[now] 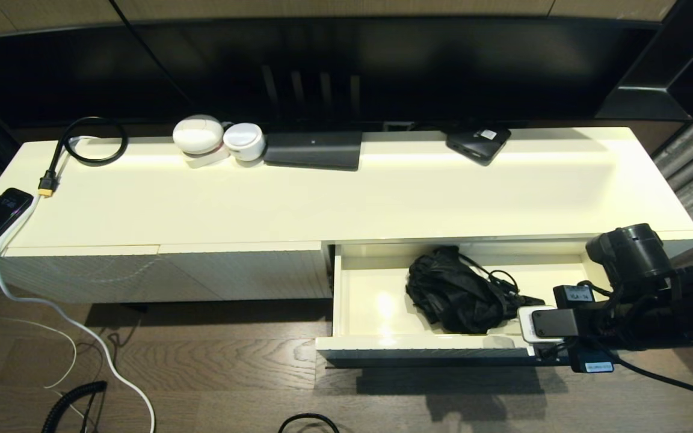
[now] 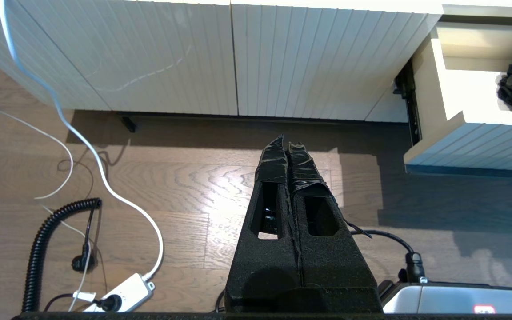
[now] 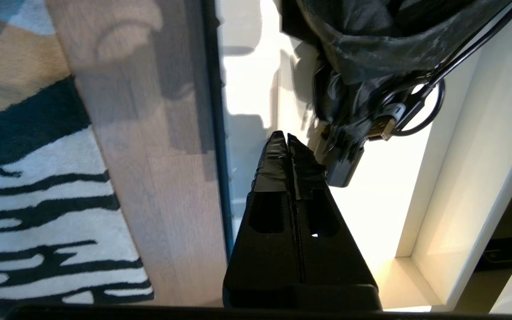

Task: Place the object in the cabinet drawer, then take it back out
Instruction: Open the drawer

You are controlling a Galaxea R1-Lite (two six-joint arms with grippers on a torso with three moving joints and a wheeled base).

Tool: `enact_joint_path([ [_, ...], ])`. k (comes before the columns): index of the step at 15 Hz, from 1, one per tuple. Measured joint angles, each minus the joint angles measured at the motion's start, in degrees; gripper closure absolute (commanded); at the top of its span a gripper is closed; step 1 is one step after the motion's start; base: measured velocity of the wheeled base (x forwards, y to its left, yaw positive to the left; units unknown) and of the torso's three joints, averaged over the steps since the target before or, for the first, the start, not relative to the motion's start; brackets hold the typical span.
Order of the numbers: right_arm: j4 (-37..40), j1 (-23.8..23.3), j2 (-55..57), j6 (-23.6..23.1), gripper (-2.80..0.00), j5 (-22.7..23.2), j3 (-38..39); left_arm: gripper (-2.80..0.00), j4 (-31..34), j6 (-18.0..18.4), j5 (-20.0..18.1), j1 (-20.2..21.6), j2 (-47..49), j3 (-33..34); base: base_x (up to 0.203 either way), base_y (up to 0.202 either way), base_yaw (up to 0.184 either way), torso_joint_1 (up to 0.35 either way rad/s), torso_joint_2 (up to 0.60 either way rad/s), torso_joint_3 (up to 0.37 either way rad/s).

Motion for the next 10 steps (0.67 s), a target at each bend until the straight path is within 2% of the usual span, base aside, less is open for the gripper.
enact_joint_path([
  [7,-2.46,-0.02,-0.87,0.26,0.0,-0.3,0.1,0.0,0.0,-0.02,0.0,0.0,0.0,0.0,0.0,0.0,0.0,0.0,0.0,0.0],
  [10,-2.03,-0.04,-3.24,3.64,0.0,-2.43,-3.61,0.0,0.0,-0.02,-0.01,0.0,0.0,0.0,0.0,0.0,0.0,0.0,0.0,0.0],
])
